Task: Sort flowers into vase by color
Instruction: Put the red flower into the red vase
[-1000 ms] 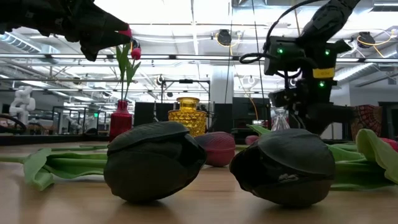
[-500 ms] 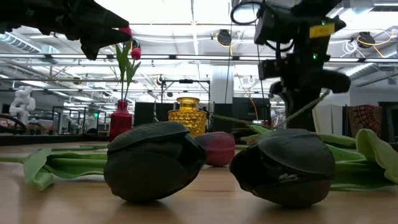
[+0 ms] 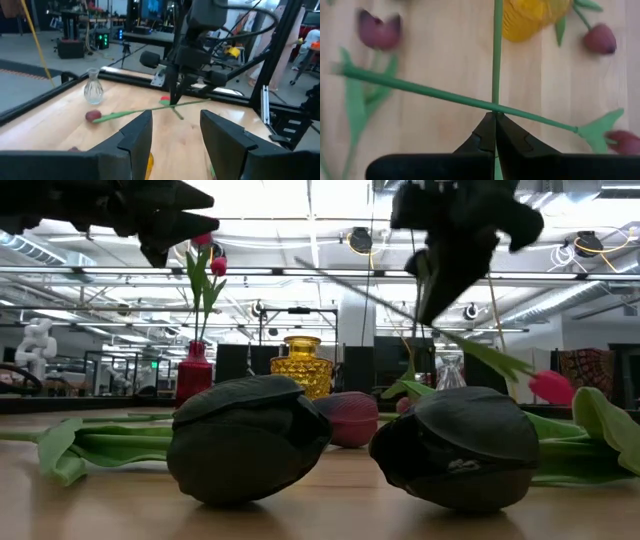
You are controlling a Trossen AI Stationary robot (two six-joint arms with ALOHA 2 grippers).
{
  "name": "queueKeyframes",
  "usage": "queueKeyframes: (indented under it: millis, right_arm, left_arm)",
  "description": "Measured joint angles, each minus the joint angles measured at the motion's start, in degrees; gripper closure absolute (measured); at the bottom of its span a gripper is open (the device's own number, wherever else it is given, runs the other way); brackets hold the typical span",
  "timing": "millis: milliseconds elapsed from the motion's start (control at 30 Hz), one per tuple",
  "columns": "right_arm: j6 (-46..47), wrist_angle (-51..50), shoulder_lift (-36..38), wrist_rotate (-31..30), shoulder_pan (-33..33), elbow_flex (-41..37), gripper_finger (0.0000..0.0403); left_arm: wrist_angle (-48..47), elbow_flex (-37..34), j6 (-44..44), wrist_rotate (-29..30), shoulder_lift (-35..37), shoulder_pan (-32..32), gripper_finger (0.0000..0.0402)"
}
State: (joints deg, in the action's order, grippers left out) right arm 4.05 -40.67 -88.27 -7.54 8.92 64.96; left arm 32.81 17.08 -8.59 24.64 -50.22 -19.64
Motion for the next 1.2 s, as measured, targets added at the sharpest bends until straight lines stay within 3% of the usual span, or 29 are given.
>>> queueKeyframes:
  millis: [500,767,867,1200]
  right_arm:
    - [-2.0,-1.5,0.0,-0.1,7.9,7.0,0.0402]
    - [-1.9,0.2,0.0,-0.7,11.7,12.2,0.0402]
    - [-2.8,0.3,0.0,-5.0,13.6,13.9,0.0402]
    - [-3.3,-1.1,0.0,-29.5,17.8,17.6,0.0402]
  left_arm:
    - [2.6,8.3,4.8,-4.0,-12.8,0.0,0.0228]
    - [2.4,11.7,6.6,-5.8,-15.0,-0.4,0.0228]
    - [2.3,12.6,8.0,-5.8,-15.0,-1.7,0.0228]
    - [2.2,16.8,12.7,-3.6,-15.0,-6.5,0.0228]
